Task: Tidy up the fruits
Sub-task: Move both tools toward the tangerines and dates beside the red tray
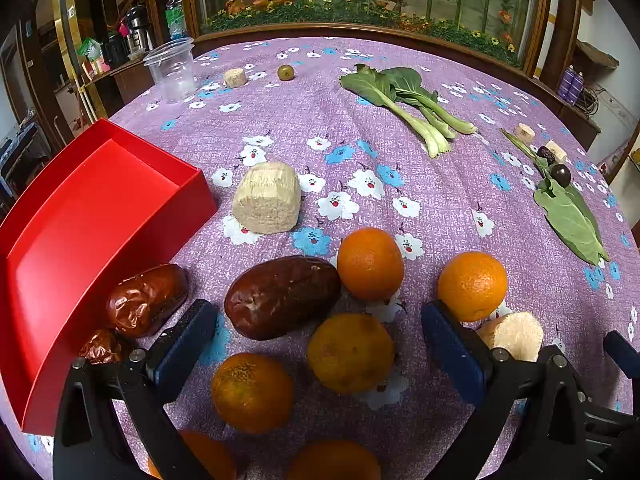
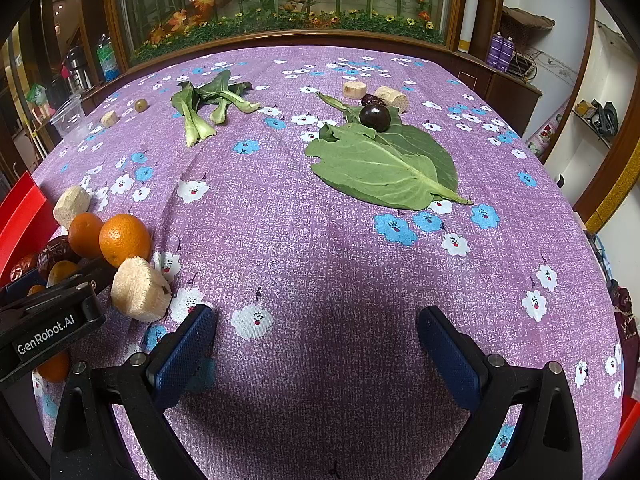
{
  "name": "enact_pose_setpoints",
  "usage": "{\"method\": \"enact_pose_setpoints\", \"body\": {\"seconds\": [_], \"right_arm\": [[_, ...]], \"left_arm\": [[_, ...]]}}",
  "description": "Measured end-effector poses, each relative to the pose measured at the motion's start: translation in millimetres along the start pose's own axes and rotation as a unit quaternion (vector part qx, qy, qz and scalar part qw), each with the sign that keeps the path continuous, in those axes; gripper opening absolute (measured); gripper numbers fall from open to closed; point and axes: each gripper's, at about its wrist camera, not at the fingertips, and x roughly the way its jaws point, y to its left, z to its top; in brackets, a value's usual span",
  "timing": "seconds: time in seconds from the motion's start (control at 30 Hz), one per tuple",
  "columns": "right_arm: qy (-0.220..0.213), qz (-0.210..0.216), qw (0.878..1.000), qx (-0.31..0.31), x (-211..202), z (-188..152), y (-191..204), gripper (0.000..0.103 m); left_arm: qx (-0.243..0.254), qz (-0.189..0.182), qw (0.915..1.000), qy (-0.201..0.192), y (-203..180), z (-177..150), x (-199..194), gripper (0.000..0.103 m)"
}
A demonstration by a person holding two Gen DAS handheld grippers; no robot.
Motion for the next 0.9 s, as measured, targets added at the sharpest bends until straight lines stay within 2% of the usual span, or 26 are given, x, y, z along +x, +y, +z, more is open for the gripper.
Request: {"method": "enact_pose_setpoints", "body": {"seconds": [0.23,0.4,0.5,0.6,0.67,0.83,0.9], "right_arm": [[0.000,0.000,1.000,0.002,0,0,0,0.102],[0.013,0.002,1.000,0.000,0,2,1,0.102],[0.020,0.004,1.000,-0.001,1,3,1,0.102],[0.026,0.000,1.000,0.003,1,3,-1,0.102],[0.022,-0.001,1.000,0.016,-6,-1,-4,0.102],[-0.019,-0.003,0.999,0.033,-37,-8,-7,0.102],[-0.033,0.000,0.999,0.037,-50,-10,-5,0.102]], "left_arm": [[-0.024,0.018,0.9996,0.000,-7,1,0,0.103],[0.033,-0.020,0.9989,0.027,-5,-1,-4,0.103],[0.052,-0.035,0.9970,0.046,-3,-1,-6,0.102],[0.055,-0.075,0.9941,0.055,5,-5,-15,0.097],[0.043,-0.104,0.9926,0.047,15,-8,-30,0.096],[0.049,-0.126,0.9907,-0.019,32,-14,-74,0.095],[0.054,-0.129,0.9891,-0.044,38,-17,-91,0.087]]}}
